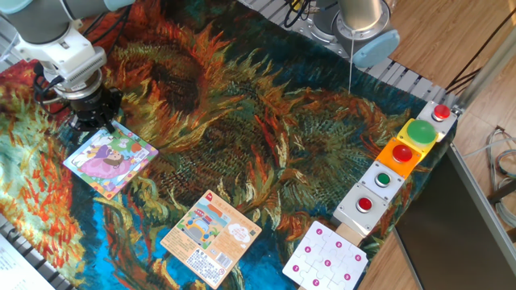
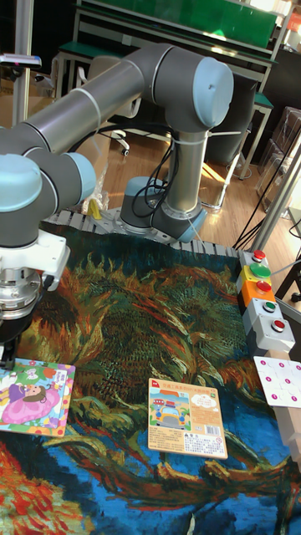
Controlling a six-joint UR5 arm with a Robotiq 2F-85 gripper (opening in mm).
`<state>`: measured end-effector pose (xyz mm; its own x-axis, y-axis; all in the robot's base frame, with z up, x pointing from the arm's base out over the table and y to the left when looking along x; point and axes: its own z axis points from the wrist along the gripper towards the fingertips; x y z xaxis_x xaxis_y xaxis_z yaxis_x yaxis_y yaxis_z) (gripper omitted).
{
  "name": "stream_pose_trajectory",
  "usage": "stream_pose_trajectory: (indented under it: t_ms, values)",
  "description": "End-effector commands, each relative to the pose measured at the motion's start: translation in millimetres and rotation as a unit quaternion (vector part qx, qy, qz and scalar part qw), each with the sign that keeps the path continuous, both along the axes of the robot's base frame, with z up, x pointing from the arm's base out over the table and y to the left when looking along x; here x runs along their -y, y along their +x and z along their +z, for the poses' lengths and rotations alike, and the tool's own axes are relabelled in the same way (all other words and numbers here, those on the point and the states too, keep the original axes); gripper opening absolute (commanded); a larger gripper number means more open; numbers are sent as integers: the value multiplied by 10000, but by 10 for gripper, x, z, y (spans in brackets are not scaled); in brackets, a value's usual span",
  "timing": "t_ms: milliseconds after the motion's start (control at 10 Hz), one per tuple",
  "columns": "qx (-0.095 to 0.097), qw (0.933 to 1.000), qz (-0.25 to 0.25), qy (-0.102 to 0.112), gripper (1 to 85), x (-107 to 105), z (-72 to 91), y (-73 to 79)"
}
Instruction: Assemble one piece of a puzzle
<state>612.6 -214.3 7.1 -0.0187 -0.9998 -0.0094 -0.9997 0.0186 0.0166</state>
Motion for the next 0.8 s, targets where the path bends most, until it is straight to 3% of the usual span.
stream_pose_trajectory:
  t_ms: [0, 700]
  values:
    - [31, 10000, -41, 50, 13, -23, -1, 19]
    - [68, 9999, -65, 104, 13, -53, -20, 42]
